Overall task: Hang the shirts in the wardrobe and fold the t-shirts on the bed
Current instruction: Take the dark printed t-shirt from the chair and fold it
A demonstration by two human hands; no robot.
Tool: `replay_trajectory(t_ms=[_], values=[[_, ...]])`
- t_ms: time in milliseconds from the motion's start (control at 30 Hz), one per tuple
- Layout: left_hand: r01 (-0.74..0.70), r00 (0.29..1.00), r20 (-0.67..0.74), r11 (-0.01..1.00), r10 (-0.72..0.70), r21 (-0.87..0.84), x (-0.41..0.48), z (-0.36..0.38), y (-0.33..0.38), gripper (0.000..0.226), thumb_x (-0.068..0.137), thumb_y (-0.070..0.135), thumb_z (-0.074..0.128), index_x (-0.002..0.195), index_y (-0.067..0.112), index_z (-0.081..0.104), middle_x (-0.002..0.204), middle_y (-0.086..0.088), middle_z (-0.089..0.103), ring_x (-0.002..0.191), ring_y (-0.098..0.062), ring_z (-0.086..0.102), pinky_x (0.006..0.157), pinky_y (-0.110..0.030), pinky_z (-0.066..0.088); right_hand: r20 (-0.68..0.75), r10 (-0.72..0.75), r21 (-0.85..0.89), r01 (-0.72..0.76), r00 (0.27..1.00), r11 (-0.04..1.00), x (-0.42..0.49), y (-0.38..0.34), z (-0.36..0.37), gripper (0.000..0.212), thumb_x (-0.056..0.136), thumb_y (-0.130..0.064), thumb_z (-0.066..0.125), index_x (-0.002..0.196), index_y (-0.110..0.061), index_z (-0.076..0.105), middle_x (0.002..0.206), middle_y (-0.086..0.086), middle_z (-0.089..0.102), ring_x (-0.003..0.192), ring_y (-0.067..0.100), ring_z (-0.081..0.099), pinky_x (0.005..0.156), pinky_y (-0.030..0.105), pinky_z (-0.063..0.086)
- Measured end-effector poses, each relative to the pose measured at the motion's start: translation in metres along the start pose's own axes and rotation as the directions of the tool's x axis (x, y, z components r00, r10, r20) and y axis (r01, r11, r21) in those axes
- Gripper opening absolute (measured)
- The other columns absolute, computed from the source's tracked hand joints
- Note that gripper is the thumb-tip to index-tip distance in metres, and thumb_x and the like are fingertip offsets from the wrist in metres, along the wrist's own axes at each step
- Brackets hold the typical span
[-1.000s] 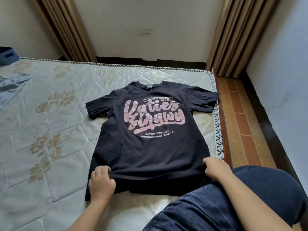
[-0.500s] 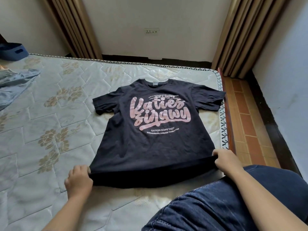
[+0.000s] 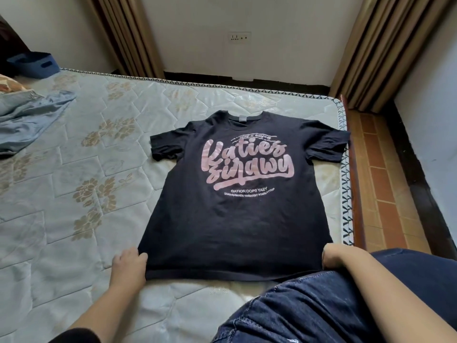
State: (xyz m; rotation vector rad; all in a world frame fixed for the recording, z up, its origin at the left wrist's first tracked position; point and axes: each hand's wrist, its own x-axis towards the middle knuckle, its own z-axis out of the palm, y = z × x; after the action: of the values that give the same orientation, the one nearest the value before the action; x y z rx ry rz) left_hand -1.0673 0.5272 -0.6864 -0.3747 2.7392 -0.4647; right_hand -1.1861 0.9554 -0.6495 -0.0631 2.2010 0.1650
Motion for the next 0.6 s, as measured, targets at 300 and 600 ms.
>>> replay_trajectory(t_ms=[300, 600], values=[[-0.123, 0.986, -0.123, 0.989, 0.113, -0.079, 0.030, -0.044, 0.058, 0.029, 0.048, 0.006, 0.080, 0.068, 0.014, 0.061, 0.075, -0.007, 0.056, 0.066, -0.029, 0.056, 0.058, -0.032, 0.040, -0.165, -0.035, 0.012, 0.037, 0.986, 0.999, 0.012, -0.018, -0.002, 0.037, 0.086, -0.022, 0.043, 0.118, -0.014, 0.060, 0.127, 0.005, 0.059, 0.116, 0.024, 0.056, 0.092, 0.029, 0.045], [-0.266, 0.958, -0.010, 0.877, 0.286, -0.400, 0.102, -0.078, 0.148, 0.054, 0.102, 0.031, 0.028, 0.151, 0.018, 0.010, 0.159, -0.002, -0.005, 0.146, -0.020, -0.003, 0.114, -0.049, 0.010, -0.391, -0.284, 0.057, 0.331, 0.875, 0.942, 0.028, -0.062, -0.024, 0.049, 0.097, -0.024, 0.037, 0.145, -0.021, 0.031, 0.155, 0.000, 0.020, 0.140, 0.021, 0.022, 0.108, 0.034, 0.031]])
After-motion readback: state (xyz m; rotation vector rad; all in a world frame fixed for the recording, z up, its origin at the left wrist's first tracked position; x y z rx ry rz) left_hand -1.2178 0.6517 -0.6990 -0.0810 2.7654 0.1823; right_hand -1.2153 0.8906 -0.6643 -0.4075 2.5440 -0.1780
